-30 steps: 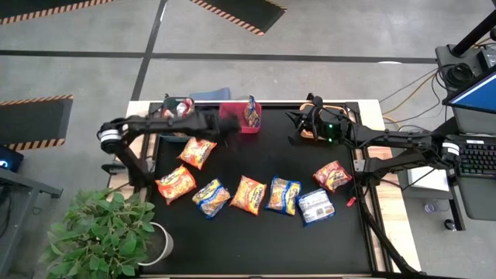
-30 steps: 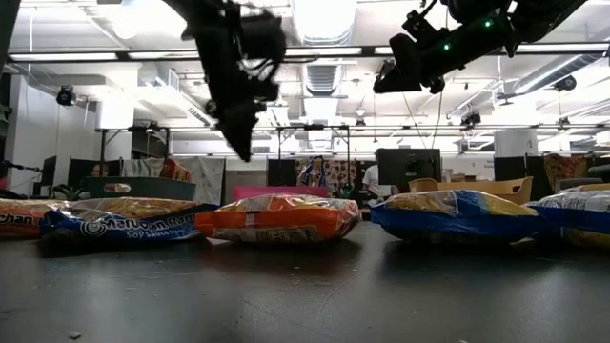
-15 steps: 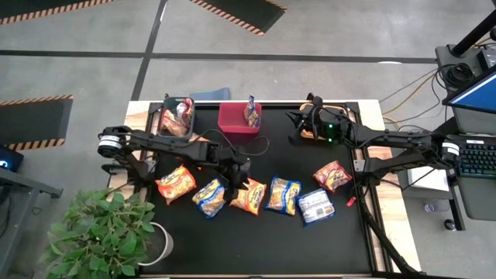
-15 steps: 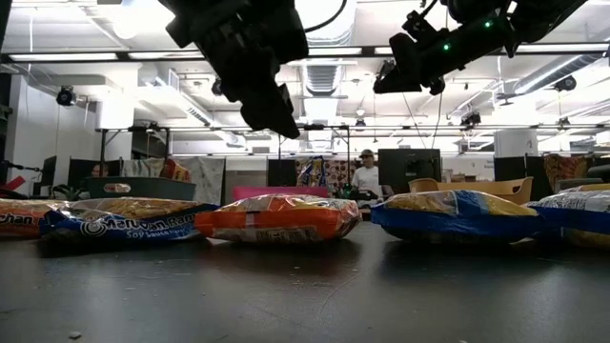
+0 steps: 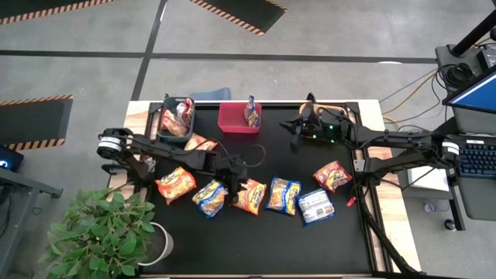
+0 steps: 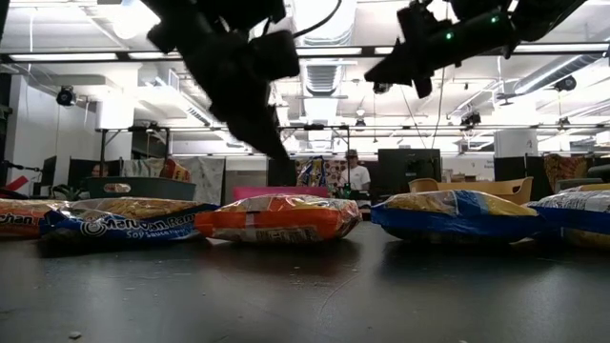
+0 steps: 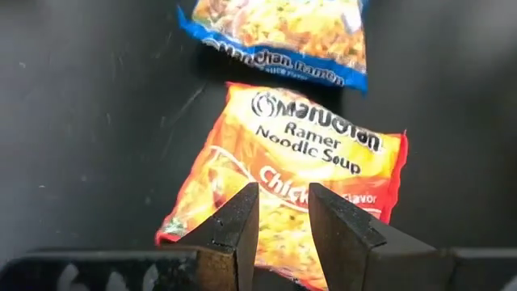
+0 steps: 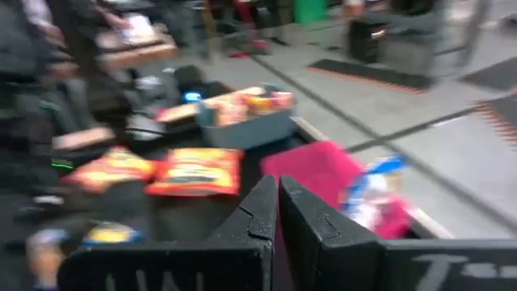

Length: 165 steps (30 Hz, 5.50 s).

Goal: Sort Maruchan noodles
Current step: Put the orange noodle pack into the yellow bin

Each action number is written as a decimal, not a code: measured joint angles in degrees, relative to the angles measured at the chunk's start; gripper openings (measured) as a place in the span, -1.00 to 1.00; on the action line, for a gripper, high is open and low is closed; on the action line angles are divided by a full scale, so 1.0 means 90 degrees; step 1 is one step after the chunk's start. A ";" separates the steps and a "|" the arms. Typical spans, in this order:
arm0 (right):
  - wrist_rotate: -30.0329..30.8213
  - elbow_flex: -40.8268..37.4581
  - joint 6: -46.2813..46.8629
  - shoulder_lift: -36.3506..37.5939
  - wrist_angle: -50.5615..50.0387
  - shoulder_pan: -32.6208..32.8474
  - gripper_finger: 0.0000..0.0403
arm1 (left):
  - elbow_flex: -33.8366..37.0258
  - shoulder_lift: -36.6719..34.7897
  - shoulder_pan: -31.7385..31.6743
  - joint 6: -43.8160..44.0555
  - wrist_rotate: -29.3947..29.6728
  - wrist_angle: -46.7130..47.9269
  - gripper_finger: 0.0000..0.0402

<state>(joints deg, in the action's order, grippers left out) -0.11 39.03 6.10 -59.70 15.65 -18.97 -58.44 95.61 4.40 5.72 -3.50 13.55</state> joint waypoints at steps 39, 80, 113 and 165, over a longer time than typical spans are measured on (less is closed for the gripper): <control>-0.0300 -0.0019 0.0763 -0.0432 -0.1205 0.1969 -0.95 | 0.1584 -0.0284 0.0179 -0.0554 0.0052 -0.2962 -0.63; -0.0328 -0.0010 0.3692 -0.2809 0.0290 0.1276 -0.17 | 0.2157 -0.0650 -0.0162 -0.0876 0.1838 -0.2346 -0.63; -0.0317 0.1179 0.3421 -0.4216 0.0202 -0.0007 0.50 | 0.3158 -0.0644 -0.1902 -0.2035 0.1929 -0.4599 -0.63; -0.1616 0.1164 0.3842 -0.5434 0.2675 -0.0045 0.35 | 0.3424 0.0837 -0.2139 -0.1936 0.1944 -0.6397 -0.63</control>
<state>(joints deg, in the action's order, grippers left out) -14.65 49.51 40.68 -108.61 39.73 -19.38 -27.62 103.14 -14.85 -11.71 14.00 -44.02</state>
